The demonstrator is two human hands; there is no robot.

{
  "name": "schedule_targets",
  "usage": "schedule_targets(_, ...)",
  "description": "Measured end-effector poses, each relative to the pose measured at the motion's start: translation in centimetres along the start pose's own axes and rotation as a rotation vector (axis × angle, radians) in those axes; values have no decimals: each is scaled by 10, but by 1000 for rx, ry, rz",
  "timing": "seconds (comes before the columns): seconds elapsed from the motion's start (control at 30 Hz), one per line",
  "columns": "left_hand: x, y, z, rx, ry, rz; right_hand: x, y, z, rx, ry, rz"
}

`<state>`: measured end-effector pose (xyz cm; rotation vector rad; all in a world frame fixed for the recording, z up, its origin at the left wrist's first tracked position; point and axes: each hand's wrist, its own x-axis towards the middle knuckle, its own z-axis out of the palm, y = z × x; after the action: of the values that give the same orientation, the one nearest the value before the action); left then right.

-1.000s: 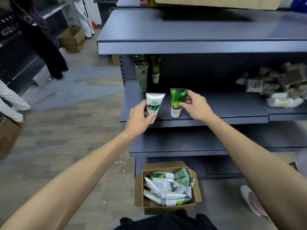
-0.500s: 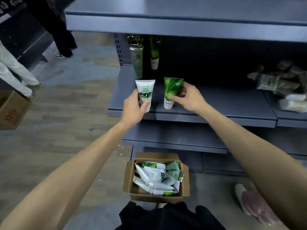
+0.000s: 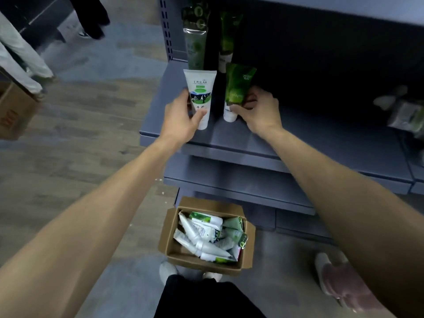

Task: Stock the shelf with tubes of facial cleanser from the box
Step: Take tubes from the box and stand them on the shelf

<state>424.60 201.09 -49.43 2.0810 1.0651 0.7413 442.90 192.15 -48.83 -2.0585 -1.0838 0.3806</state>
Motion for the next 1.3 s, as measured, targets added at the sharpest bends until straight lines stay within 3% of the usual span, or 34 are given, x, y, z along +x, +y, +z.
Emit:
schedule_targets(0.17, 28, -9, 11, -2, 11, 26, 54, -7, 15, -172, 15, -71)
schedule_targets(0.43, 47, -20, 18, -65, 22, 78, 105, -6, 30, -105, 91, -29)
schedule_targets(1.3, 60, -20, 18, -49, 7, 85, 140, -14, 37, -109, 106, -57)
